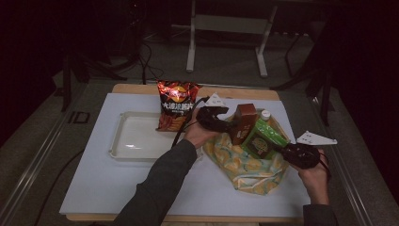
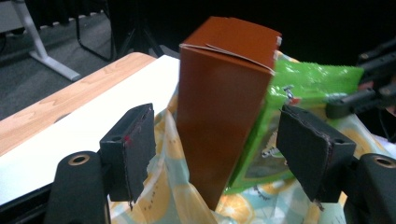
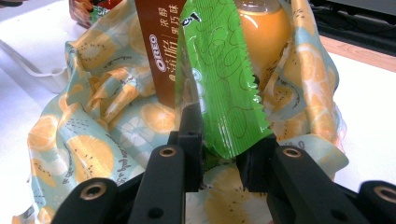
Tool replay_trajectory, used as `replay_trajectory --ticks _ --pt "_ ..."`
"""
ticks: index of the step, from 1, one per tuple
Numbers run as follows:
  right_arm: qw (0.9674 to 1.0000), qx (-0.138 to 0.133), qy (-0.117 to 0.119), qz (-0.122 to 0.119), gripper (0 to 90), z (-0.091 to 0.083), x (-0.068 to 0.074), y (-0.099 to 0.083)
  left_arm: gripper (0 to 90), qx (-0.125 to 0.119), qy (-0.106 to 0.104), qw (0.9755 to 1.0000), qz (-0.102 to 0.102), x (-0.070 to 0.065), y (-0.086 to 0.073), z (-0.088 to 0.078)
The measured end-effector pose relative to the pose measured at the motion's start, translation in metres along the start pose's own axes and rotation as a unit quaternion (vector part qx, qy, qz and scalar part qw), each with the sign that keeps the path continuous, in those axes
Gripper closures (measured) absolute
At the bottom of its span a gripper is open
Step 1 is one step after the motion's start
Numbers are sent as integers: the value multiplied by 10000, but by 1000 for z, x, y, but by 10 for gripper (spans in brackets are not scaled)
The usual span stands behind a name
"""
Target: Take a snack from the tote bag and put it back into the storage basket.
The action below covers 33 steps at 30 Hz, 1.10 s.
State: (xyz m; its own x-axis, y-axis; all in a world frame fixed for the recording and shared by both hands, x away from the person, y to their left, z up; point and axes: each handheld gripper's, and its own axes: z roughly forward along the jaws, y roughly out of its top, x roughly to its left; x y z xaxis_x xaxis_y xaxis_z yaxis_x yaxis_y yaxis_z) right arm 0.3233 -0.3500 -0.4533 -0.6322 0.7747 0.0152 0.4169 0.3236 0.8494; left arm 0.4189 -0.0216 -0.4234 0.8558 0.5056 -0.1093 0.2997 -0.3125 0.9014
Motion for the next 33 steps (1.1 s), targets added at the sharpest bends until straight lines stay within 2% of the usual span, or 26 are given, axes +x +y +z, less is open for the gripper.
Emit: replay_trajectory --ticks 4,5,7,11,13,16,18,22,24,25,26,29,33 --pt "10000 -7 7 17 738 0 0 0 265 -64 -90 9999 27 -2 4 4" --pt "10000 -6 26 15 737 0 0 -1 254 -114 -12 9999 116 -5 9 9" --pt "10000 -11 28 23 737 0 0 -1 200 -173 70 9998 59 -5 11 13" --pt "10000 -16 51 30 736 0 0 -1 202 -204 -17 9998 34 -6 14 22" --pt "10000 -20 60 45 736 0 0 -1 200 -175 -125 9997 70 -6 17 28" --pt "10000 -18 76 52 736 1 0 -1 200 -201 -51 9998 44 -6 18 33" --pt "9999 -23 85 59 736 1 0 -2 214 -208 -155 9997 -10 -3 18 36" --pt "9999 -27 98 64 735 2 0 -2 254 -114 -162 9998 -28 -2 15 41" --pt "9999 -32 108 70 734 2 -1 -2 301 -123 -112 9999 12 -4 15 41" --pt "9999 -35 108 76 735 2 -1 -2 314 -119 22 9999 80 -6 16 41" --pt "9999 -33 110 89 735 2 -1 -2 336 -142 51 9998 115 -7 17 41" --pt "9999 -34 106 92 735 2 -1 -2 390 -174 72 9997 159 -9 18 40" --pt "9999 -34 108 84 735 2 -1 -2 405 -132 106 9996 237 -11 19 39"
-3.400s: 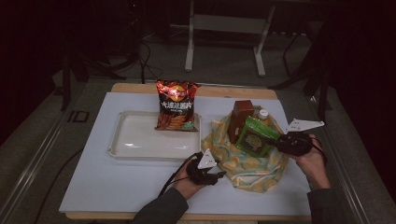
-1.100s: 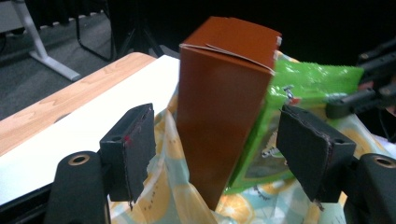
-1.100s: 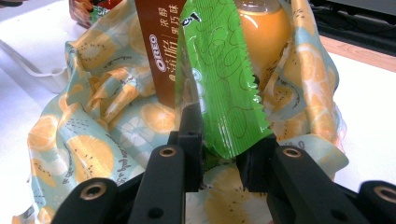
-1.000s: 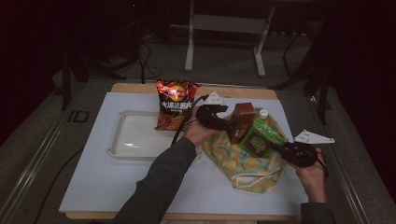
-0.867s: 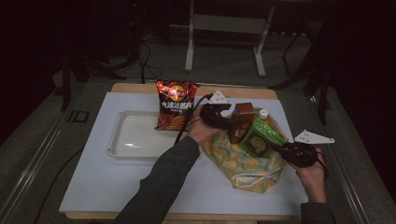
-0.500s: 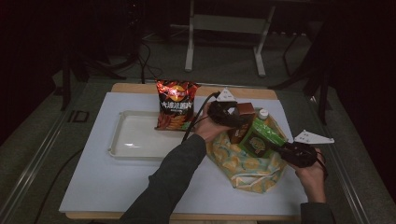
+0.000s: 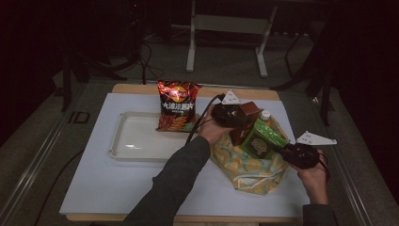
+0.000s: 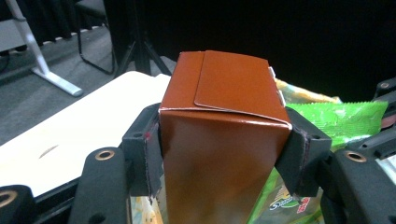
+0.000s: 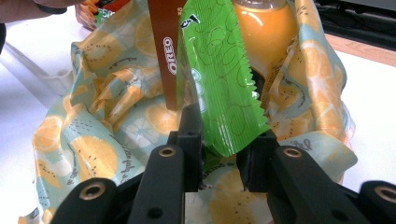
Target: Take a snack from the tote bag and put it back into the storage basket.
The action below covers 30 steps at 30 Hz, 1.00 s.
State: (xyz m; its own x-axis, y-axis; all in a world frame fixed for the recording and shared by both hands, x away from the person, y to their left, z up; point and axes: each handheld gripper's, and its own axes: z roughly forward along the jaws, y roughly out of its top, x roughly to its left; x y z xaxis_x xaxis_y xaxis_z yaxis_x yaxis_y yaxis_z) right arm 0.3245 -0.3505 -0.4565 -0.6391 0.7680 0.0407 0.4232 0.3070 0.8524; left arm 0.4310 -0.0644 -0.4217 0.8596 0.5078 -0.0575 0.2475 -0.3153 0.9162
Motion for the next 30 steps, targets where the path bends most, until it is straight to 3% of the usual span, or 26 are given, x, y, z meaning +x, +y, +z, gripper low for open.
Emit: replay_trajectory --ticks 6,17,30 --pt "10000 0 1 -5 736 0 0 0 420 9 95 10000 3 -2 2 -4" --pt "10000 -14 -31 9 737 0 0 -1 423 -312 180 9993 -103 -8 12 -26" --pt "10000 -14 -50 23 738 0 -1 -1 424 -330 198 9992 64 -18 18 -45"
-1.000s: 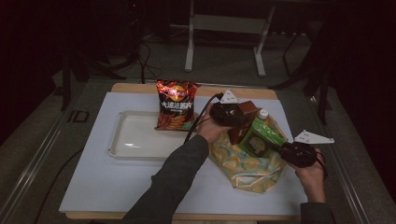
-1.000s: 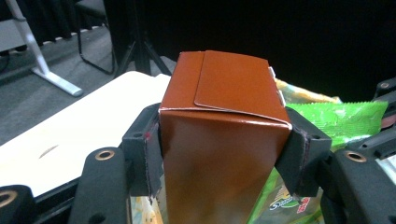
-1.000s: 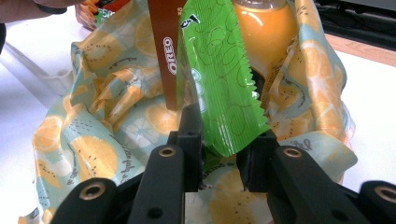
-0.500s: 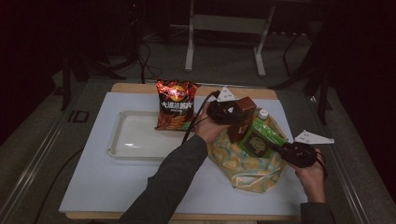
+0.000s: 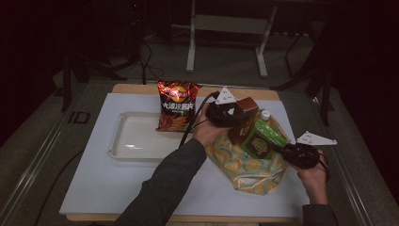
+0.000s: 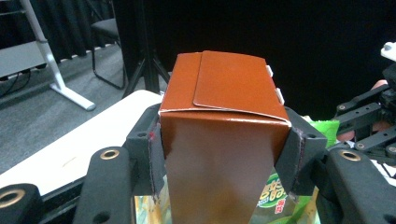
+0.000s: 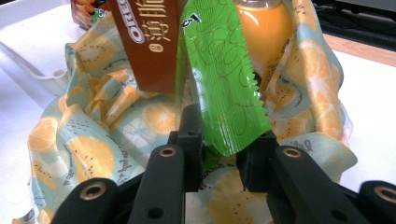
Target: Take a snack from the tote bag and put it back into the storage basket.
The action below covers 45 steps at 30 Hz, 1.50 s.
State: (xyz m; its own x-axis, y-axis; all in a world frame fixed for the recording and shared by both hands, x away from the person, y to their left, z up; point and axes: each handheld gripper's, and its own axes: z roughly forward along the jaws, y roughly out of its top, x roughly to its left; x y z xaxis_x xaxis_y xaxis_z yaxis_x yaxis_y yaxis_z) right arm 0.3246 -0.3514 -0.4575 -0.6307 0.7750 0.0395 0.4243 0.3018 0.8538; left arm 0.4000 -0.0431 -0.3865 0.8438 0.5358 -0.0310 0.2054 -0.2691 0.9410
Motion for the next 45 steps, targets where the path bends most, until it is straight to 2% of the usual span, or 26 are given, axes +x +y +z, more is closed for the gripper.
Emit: replay_trajectory --ticks 7,12,21,30,37,45 --pt "10000 4 -1 0 738 0 0 0 424 -54 -21 9999 124 -6 4 -12" --pt "10000 5 0 3 738 0 0 -1 424 -117 -147 9997 142 -9 8 -19" --pt "10000 -1 9 -2 738 1 -1 -1 424 -45 -322 9993 175 -15 11 -22" --pt "10000 5 29 1 738 0 -1 -1 424 -138 -457 9988 88 -14 16 -33" --pt "10000 10 34 -29 738 0 0 -1 424 -300 -657 9974 34 -15 30 -51" --pt "10000 16 29 -25 738 0 0 -1 424 -223 -719 9971 110 -10 37 -69"
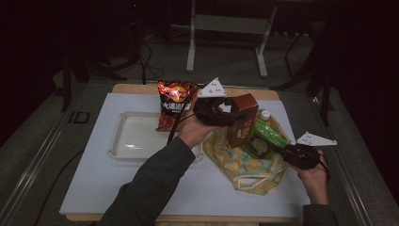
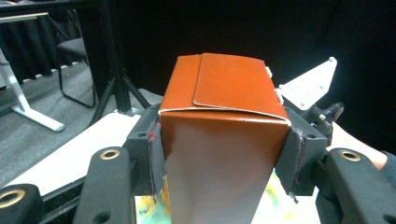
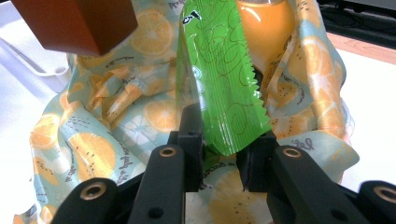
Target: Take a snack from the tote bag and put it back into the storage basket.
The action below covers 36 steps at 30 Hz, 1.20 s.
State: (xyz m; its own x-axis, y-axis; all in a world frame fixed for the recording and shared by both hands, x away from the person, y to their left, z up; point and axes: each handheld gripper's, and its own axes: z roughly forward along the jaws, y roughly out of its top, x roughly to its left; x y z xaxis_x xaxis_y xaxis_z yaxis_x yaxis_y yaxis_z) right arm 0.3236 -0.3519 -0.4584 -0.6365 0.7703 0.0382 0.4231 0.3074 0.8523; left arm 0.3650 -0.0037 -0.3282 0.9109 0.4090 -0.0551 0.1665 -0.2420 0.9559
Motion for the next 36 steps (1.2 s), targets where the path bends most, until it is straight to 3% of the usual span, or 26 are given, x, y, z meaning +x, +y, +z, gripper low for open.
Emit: replay_trajectory --ticks 6,27,36 --pt "10000 1 13 -11 737 1 0 0 424 143 32 9999 55 5 0 -10" --pt "10000 -9 1 -24 739 1 0 -1 424 299 322 9990 74 24 -11 -50" --pt "10000 -12 -6 -4 739 0 -1 -2 423 539 450 9974 148 32 -21 -65"
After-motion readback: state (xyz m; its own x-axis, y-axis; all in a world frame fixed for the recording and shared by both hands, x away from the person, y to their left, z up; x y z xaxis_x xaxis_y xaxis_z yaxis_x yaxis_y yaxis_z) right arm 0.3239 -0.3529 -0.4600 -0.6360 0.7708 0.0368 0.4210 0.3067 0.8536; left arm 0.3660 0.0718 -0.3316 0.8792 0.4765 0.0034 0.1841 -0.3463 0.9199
